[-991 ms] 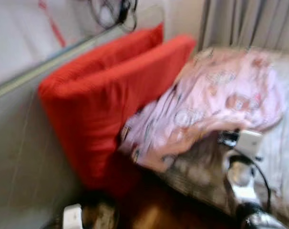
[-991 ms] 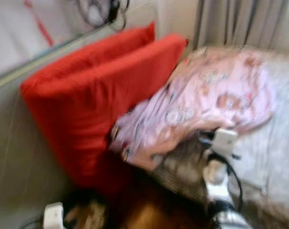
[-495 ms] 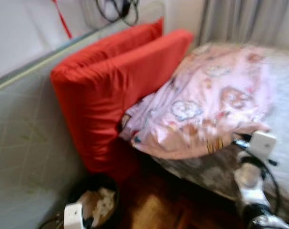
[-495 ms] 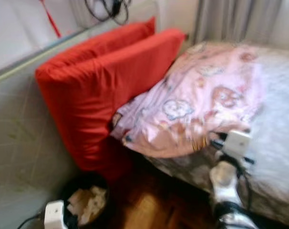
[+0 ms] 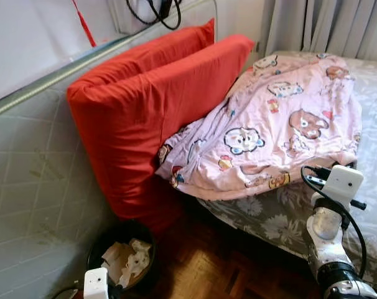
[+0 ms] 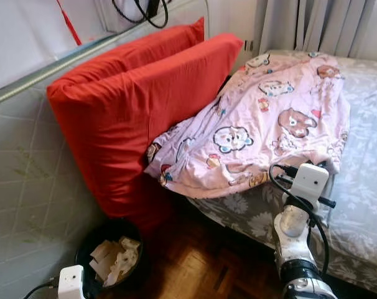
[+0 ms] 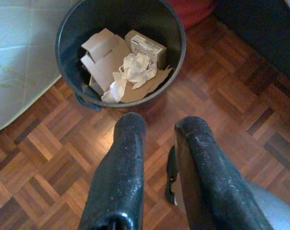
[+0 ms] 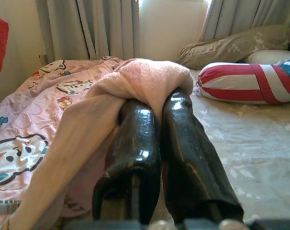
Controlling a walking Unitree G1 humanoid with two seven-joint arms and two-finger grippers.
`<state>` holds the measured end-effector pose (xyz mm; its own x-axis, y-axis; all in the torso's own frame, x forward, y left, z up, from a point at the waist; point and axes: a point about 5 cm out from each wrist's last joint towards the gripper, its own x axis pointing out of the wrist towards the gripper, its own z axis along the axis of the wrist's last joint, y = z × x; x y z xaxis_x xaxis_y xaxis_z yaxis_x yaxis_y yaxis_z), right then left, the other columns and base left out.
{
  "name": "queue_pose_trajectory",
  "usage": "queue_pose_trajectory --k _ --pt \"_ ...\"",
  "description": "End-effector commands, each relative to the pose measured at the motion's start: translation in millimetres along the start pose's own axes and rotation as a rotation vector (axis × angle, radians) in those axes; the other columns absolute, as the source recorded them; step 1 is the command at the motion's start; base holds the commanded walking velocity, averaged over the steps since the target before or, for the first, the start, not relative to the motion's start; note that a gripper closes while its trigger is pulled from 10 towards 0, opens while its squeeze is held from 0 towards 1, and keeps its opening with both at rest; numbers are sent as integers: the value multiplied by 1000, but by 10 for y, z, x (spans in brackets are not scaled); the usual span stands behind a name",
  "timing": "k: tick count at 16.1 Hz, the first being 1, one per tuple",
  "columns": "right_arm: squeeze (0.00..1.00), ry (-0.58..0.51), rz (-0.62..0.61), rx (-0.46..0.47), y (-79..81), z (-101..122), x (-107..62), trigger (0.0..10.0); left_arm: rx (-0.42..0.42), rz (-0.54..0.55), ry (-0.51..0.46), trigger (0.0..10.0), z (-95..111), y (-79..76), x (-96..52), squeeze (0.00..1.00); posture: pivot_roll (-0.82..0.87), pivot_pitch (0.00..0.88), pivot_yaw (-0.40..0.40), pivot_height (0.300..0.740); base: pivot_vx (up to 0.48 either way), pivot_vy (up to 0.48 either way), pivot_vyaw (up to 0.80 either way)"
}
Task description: Clean up the room
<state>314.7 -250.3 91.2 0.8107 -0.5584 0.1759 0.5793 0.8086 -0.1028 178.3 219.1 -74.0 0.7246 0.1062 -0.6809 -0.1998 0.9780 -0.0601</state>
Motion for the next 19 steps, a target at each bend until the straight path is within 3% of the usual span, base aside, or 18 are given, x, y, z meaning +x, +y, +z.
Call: queue_pose_trajectory --k 1,4,7,9,11,14,15,16,18,19 --pt "0 -60 6 16 39 110 21 10000 26 4 2 10000 2 52 -10 0 102 0 101 740 0 0 0" --pt "0 -165 24 -15 24 262 36 10000 30 -1 -6 10000 16 37 -5 0 102 0 102 740 0 0 0" --pt "0 -325 22 -16 -19 622 132 10000 32 -4 -7 10000 16 22 -3 0 93 0 101 740 0 0 0" --pt "0 -329 16 -10 -49 646 113 10000 31 -5 -8 10000 15 18 -2 0 93 0 97 740 0 0 0" --pt "0 -175 -34 -12 -219 359 3 10000 33 -10 -8 10000 11 -2 -1 0 91 0 93 740 0 0 0" --pt "0 208 -78 -4 -455 -347 -340 10000 38 -18 -9 10000 11 -21 1 0 95 0 86 740 0 0 0" --pt "0 227 -93 -6 -482 -381 -363 10000 38 -18 -9 10000 11 -22 1 0 95 0 86 740 0 0 0" --pt "0 426 -159 -73 -681 -707 -547 10000 41 -23 -10 10000 11 -33 2 0 92 0 86 740 0 0 0" --pt "0 609 -142 -103 -740 -970 -719 10000 55 -35 -8 10000 9 -52 3 0 89 0 88 740 0 0 0" --pt "0 704 -64 -155 -716 -1116 -852 10000 67 -44 -8 10000 7 -66 4 0 87 0 86 740 0 0 0"
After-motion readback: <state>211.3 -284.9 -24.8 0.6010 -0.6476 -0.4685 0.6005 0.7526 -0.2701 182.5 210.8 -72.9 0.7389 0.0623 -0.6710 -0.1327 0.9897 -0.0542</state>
